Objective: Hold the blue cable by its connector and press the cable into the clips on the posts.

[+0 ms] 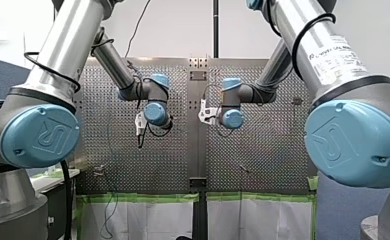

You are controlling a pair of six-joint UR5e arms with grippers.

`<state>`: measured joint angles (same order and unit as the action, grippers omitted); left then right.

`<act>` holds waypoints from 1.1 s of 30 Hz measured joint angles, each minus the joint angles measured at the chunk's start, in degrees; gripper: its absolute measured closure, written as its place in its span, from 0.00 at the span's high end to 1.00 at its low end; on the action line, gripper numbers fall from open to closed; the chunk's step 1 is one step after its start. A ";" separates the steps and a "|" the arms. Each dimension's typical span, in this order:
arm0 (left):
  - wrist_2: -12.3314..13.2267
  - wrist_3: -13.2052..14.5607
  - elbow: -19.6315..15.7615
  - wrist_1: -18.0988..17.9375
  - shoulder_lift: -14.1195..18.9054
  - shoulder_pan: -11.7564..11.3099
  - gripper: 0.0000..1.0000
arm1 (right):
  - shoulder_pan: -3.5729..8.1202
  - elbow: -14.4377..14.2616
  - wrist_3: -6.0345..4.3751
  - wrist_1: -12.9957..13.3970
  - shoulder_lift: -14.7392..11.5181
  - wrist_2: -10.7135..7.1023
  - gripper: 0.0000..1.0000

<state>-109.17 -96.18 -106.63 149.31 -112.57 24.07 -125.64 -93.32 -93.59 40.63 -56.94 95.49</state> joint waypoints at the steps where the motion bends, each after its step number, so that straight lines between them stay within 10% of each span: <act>1: -0.25 -0.16 -0.01 -0.39 -0.38 0.35 0.00 | 0.03 -0.43 0.13 0.43 0.37 0.19 0.00; 33: -2.43 -1.08 0.02 -10.35 -15.10 7.06 0.00 | 1.57 -15.80 0.96 12.51 9.20 5.30 0.00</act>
<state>-111.60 -97.26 -106.62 138.96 -127.67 31.13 -124.07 -109.12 -92.63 53.14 -47.74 100.79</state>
